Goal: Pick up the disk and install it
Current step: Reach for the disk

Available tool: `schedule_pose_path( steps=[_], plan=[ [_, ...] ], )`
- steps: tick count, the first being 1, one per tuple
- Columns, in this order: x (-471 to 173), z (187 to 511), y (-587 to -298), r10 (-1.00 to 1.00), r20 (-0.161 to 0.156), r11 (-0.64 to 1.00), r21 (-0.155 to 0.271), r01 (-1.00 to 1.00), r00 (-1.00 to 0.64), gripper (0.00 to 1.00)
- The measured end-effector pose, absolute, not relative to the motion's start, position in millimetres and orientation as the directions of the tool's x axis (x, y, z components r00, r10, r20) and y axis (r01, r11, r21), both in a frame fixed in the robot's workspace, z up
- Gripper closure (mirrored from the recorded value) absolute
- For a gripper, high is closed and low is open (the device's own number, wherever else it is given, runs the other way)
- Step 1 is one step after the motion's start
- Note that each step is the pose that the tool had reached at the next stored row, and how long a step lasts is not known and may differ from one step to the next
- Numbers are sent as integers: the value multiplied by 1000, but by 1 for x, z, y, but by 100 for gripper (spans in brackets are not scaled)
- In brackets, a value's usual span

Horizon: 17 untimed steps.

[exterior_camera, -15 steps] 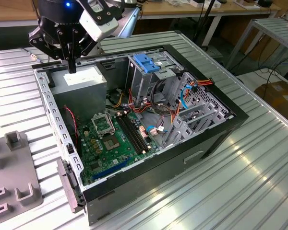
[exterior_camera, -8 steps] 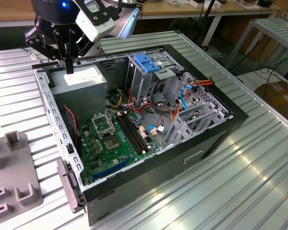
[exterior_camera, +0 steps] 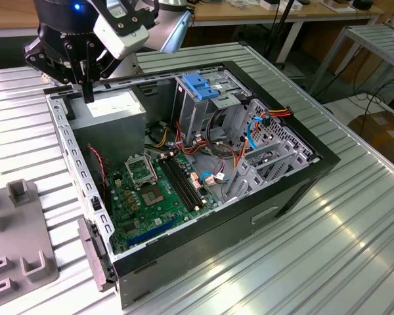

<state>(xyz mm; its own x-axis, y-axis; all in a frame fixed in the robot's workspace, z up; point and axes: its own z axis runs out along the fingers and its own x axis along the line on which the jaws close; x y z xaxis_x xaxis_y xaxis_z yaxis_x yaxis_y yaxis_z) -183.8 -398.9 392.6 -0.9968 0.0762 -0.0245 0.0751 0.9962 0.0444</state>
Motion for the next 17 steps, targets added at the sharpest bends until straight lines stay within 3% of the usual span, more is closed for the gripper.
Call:
schedule_pose_path(
  steps=[17],
  plan=[
    [-203, 392, -399, 76, -24, 996, 44, 75, -997, 90]
  ],
)
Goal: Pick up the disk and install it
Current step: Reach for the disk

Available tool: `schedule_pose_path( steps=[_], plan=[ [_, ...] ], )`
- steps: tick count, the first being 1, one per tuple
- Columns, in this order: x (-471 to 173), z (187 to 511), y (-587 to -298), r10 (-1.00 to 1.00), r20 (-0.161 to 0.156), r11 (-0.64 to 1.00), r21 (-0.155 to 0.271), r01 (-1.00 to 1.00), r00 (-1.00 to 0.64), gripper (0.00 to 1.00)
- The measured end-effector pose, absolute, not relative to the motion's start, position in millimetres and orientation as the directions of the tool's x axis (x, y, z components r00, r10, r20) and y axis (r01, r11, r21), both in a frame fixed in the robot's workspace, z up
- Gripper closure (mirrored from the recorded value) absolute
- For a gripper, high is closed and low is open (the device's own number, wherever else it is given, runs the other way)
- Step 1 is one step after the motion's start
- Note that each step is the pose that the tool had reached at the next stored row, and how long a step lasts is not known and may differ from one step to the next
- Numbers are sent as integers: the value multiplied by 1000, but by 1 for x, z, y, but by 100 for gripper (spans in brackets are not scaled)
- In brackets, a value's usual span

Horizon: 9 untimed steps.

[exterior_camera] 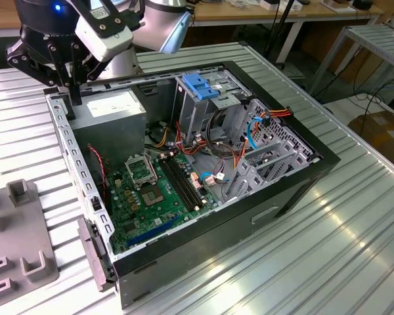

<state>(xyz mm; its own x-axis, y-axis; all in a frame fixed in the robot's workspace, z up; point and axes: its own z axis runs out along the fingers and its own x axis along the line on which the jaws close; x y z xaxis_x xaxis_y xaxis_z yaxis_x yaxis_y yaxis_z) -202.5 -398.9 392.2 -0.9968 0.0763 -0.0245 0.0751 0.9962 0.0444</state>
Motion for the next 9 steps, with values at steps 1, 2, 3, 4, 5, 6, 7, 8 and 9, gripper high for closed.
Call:
schedule_pose_path(
  steps=[1, 2, 3, 4, 5, 6, 7, 8, 9],
  plan=[
    [-203, 392, -399, 76, -24, 996, 44, 75, -997, 90],
    [-204, 392, -399, 76, -24, 996, 44, 75, -997, 90],
    [-205, 392, -399, 76, -24, 996, 44, 75, -997, 90],
    [-206, 392, -399, 76, -24, 996, 44, 75, -997, 90],
    [-207, 392, -399, 76, -24, 996, 44, 75, -997, 90],
    [-208, 392, -399, 76, -24, 996, 44, 75, -997, 90],
    [-209, 392, -399, 76, -24, 996, 44, 75, -997, 90],
    [-210, 392, -399, 76, -24, 996, 44, 75, -997, 90],
    [-212, 392, -399, 76, -24, 996, 44, 75, -997, 90]
  ],
)
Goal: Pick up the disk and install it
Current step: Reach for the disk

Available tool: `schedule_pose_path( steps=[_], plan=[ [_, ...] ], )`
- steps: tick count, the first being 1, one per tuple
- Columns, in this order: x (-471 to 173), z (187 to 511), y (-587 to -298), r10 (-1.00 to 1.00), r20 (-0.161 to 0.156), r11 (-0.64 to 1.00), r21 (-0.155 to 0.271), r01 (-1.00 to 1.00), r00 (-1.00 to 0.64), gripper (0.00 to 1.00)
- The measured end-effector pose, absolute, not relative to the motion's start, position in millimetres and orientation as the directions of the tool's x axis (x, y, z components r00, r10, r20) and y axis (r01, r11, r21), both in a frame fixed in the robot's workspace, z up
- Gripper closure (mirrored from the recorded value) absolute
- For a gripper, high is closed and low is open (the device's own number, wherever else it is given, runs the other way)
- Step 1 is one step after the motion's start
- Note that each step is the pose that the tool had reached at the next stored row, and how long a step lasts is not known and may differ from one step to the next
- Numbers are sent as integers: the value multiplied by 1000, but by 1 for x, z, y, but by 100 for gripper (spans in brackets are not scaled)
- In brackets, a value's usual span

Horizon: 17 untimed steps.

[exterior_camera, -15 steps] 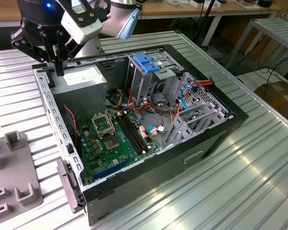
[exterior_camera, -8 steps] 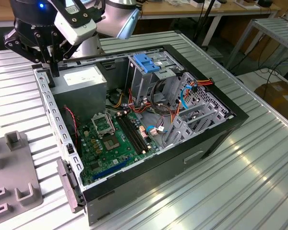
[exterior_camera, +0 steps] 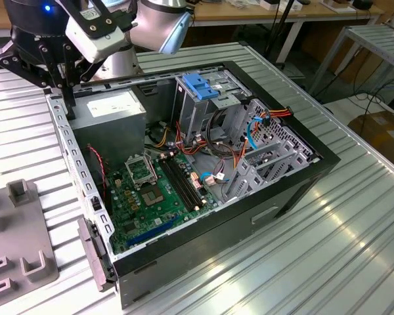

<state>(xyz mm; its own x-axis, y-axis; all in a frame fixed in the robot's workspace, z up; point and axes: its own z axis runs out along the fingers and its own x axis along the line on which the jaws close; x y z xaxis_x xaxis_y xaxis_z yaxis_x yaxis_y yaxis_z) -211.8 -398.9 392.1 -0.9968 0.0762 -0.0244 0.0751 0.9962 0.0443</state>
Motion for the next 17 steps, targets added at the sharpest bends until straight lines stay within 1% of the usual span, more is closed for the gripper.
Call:
schedule_pose_path(
  steps=[17],
  plan=[
    [-231, 392, -399, 76, -24, 996, 44, 75, -997, 90]
  ],
)
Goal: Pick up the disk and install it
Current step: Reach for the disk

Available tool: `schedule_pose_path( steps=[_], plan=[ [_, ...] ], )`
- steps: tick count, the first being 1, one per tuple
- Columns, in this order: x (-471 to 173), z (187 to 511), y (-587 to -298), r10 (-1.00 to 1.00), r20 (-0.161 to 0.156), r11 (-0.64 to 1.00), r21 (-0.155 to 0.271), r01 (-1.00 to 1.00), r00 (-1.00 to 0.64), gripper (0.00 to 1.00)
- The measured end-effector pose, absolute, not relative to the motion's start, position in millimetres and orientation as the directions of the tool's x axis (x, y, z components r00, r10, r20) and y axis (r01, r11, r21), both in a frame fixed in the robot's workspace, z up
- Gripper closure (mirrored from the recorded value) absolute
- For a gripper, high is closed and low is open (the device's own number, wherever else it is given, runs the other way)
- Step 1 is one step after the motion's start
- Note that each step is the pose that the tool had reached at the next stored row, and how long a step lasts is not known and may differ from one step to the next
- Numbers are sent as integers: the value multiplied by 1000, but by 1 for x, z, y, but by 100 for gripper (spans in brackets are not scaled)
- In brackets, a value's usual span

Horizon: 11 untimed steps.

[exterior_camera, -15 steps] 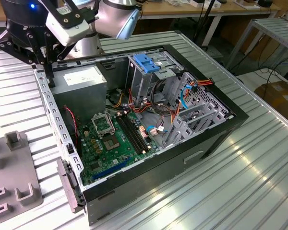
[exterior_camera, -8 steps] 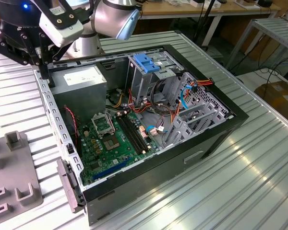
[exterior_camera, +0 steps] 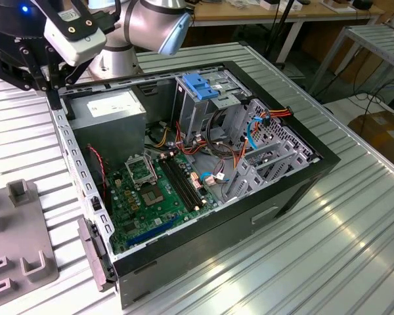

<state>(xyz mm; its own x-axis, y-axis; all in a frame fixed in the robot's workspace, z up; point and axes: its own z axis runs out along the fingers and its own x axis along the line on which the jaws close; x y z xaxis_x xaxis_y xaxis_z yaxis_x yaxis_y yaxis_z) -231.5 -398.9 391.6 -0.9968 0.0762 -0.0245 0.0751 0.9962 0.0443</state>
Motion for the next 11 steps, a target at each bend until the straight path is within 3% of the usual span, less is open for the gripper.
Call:
schedule_pose_path(
  steps=[11],
  plan=[
    [-245, 391, -399, 76, -24, 996, 44, 75, -997, 90]
  ],
)
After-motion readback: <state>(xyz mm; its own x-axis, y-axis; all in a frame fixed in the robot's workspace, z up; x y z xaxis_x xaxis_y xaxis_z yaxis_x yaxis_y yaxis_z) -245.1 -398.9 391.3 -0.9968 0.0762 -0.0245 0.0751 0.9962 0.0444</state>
